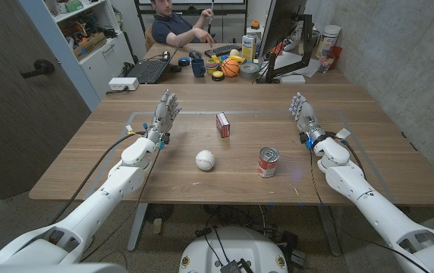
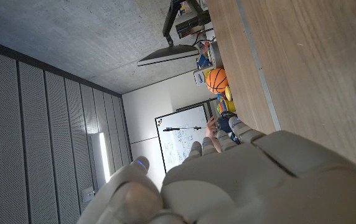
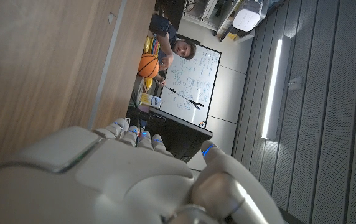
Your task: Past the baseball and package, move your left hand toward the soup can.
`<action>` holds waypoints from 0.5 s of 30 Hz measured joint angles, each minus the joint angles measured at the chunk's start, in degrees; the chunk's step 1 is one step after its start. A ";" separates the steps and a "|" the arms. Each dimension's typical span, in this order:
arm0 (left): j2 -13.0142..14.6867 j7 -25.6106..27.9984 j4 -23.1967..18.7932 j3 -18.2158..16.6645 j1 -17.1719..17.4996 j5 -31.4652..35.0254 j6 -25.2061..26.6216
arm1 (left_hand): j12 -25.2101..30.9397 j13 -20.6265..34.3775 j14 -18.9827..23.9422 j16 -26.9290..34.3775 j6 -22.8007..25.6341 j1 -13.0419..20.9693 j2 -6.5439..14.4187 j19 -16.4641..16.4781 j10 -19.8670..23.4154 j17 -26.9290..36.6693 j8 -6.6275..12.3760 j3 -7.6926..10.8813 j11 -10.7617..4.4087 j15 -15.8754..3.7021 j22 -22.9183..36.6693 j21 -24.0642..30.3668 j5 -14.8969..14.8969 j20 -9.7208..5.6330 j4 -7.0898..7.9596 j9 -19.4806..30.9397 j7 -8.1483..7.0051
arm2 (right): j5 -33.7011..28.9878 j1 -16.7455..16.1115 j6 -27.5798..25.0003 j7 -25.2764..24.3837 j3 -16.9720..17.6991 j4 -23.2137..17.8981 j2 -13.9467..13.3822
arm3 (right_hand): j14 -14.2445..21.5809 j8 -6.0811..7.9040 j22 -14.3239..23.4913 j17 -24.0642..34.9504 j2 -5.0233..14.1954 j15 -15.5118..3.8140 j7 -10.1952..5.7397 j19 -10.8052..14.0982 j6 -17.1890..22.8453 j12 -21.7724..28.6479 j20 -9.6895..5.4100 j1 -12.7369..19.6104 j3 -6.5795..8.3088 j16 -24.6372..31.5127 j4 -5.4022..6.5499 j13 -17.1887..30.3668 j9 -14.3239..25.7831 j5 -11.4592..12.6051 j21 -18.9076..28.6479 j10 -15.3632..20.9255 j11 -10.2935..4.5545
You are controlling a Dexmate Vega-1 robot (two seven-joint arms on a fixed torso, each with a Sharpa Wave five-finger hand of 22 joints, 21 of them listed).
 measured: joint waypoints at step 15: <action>-2.42 2.38 2.68 -0.39 -1.12 4.01 -4.91 | 1.73 0.00 5.94 2.33 1.33 1.29 0.77 7.27 3.12 -0.44 2.17 0.26 -3.09 -1.09 -0.70 2.33 0.00 6.20 -1.31 -0.01 -6.50 | -20.63 -0.90 -5.06 13.42 20.14 -0.69 17.85 | 0.01 0.00 0.00 -0.01 0.00 0.01 0.00 0.00 0.01 0.00 0.00 0.00 0.00 0.00 0.00 -0.01 -0.01 0.00 0.00 0.00 0.00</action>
